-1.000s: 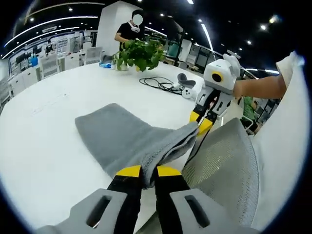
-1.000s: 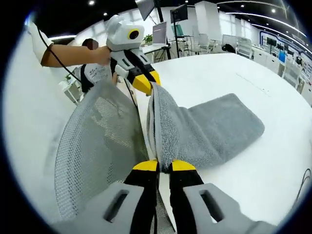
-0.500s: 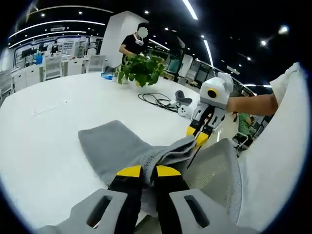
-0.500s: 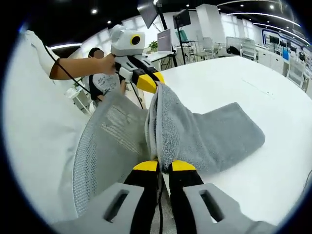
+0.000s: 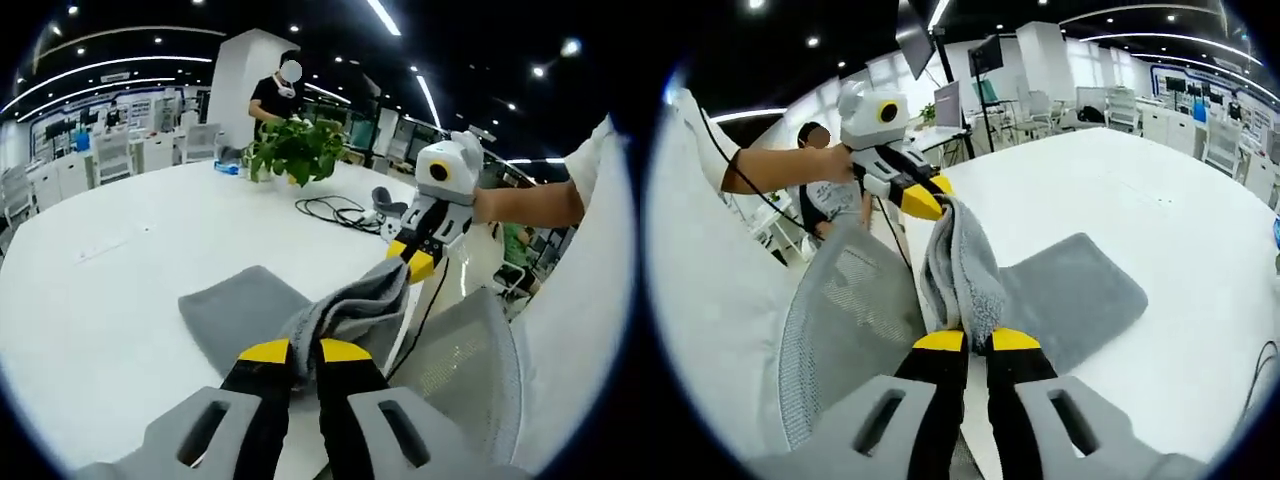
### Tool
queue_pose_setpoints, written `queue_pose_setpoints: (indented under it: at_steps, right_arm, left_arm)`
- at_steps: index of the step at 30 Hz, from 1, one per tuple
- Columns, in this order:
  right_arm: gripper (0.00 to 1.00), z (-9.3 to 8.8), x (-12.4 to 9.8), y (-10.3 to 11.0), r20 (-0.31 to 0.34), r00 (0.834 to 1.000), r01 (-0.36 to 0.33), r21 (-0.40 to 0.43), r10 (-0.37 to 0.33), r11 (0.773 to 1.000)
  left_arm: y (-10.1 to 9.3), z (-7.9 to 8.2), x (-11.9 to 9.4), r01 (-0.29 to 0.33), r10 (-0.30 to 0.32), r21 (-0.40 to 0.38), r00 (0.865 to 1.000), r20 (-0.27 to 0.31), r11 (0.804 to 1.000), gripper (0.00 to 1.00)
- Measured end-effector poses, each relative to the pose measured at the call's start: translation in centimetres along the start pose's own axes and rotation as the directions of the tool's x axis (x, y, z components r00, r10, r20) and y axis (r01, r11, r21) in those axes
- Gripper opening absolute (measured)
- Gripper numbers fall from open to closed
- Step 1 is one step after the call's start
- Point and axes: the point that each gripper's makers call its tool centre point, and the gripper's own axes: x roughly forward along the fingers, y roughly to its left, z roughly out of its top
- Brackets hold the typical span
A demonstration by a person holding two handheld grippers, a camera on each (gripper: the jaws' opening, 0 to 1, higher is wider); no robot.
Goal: Fold the towel on the table until its edges align and the towel forms a compact rectangular stack.
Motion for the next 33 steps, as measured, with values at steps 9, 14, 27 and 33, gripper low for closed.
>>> queue_pose_setpoints:
  at_steps: [9, 14, 27, 33]
  right_arm:
    - [0.04, 1.4, 0.4, -2.7, 0.032, 0.998, 0.050, 0.024, -0.050, 0.998]
    - [0.04, 1.5, 0.5, -4.3, 0.043, 0.996, 0.078, 0.058, -0.081, 0.995]
    - [0.04, 1.1, 0.9, -7.4, 0.043, 0.985, 0.160, 0.141, -0.168, 0.977]
    - [0.04, 0.8, 1.4, -9.0, 0.025, 0.977, 0.206, 0.146, -0.212, 0.968]
  left_arm:
    - [2.4, 1.5, 0.4, -0.059, 0.059, 0.012, 0.998, 0.034, 0.998, 0.09]
    - [3.4, 2.3, 1.1, -0.084, 0.082, 0.033, 0.995, 0.050, 0.996, 0.09]
    - [5.8, 3.7, 4.0, -0.114, 0.110, 0.093, 0.992, 0.057, 0.989, 0.09]
    - [6.9, 3.4, 5.3, -0.112, 0.110, 0.091, 0.993, 0.034, 0.989, 0.09]
